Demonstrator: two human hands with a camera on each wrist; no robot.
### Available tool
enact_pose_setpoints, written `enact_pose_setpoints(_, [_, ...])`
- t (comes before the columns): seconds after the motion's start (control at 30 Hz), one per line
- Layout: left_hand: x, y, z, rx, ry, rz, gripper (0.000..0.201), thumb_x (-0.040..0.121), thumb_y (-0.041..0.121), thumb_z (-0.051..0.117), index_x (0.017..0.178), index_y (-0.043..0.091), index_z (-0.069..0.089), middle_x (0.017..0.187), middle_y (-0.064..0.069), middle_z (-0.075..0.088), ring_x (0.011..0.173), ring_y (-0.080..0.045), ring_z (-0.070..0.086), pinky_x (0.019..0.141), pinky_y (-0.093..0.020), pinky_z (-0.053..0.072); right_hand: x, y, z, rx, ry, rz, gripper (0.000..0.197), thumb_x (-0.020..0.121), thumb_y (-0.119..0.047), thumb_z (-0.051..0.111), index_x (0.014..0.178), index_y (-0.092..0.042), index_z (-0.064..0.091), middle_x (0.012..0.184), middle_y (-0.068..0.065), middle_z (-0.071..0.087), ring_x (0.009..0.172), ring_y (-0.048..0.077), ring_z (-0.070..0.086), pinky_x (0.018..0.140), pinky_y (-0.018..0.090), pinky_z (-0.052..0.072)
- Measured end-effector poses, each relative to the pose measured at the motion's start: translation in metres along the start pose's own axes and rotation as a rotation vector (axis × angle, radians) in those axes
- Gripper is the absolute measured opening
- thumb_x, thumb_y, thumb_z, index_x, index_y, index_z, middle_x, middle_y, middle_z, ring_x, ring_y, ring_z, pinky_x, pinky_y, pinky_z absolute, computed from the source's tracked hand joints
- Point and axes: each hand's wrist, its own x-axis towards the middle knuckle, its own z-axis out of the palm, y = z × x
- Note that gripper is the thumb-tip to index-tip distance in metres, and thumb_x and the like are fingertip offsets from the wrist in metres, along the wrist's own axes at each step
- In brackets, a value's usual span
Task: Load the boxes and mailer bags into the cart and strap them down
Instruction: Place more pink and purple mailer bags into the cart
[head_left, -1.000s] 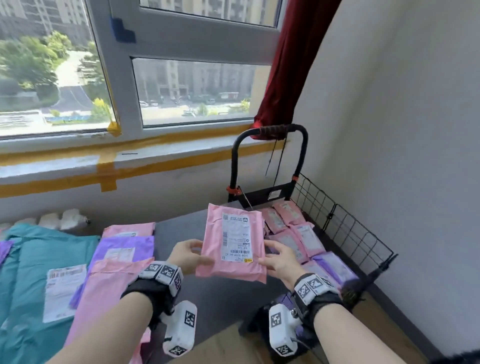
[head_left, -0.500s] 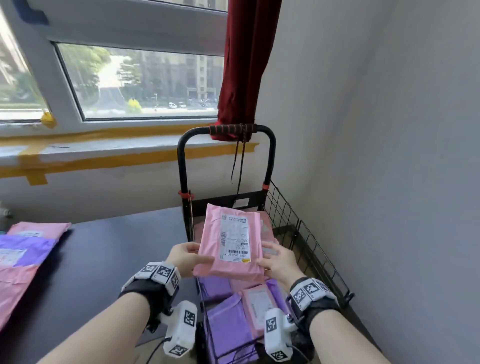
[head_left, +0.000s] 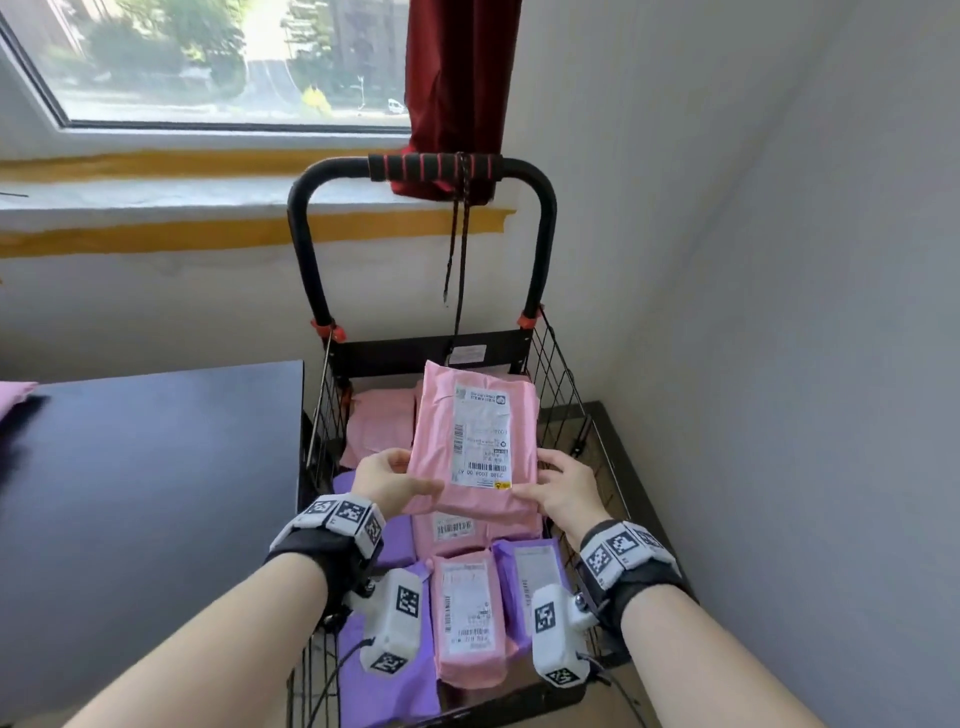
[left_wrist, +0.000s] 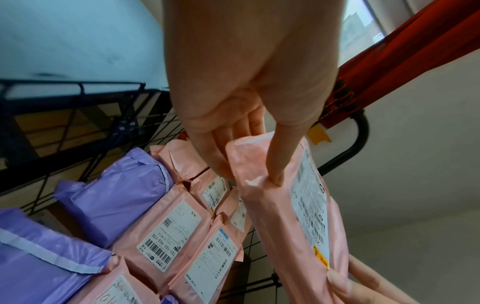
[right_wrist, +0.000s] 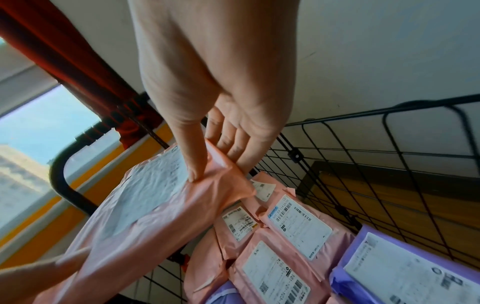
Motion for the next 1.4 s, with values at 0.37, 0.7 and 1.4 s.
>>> enact_pose_setpoints(0.37, [0.18,-0.014,0.058,0.034,-0.072,-0.245,0.045,0.069,0.001,0.078,0.109,0.006,0.058,0.103,-0.008,0.066,0.089,-0.022,0.065,0.077,-0.03,0.055,0.178,0.018,0.025,-0.333,-0.005,0.143,0.07,0.076,0.009,0.068,0.137,-0.01,0.038,0.123,0.01,0.059,0.11,0.022,0.06,0.058,0.01,0.049])
enact_pose_setpoints(0.7, [0.28,-0.035,0.102,0.098,-0.142,-0.205,0.054,0.071,0.013,0.079,0.119,0.012,0.055,0.117,-0.005,0.064,0.103,-0.022,0.063,0.093,-0.043,0.052,0.297,0.05,0.026,-0.349,0.125,0.202,0.058,0.082,0.007,0.062,0.132,-0.017,0.045,0.11,0.001,0.063,0.099,0.02,0.063,0.078,0.031,0.057])
enact_pose_setpoints(1.4, [0.122,0.019,0.039,0.586,-0.18,-0.022,0.03,0.092,0.017,0.052,0.121,0.014,0.059,0.125,-0.007,0.06,0.105,-0.018,0.061,0.087,-0.028,0.052,0.14,-0.031,0.027,-0.945,-0.165,-0.034,0.029,0.097,-0.018,0.044,0.124,-0.01,0.051,0.113,0.007,0.062,0.085,0.021,0.059,0.071,0.025,0.046])
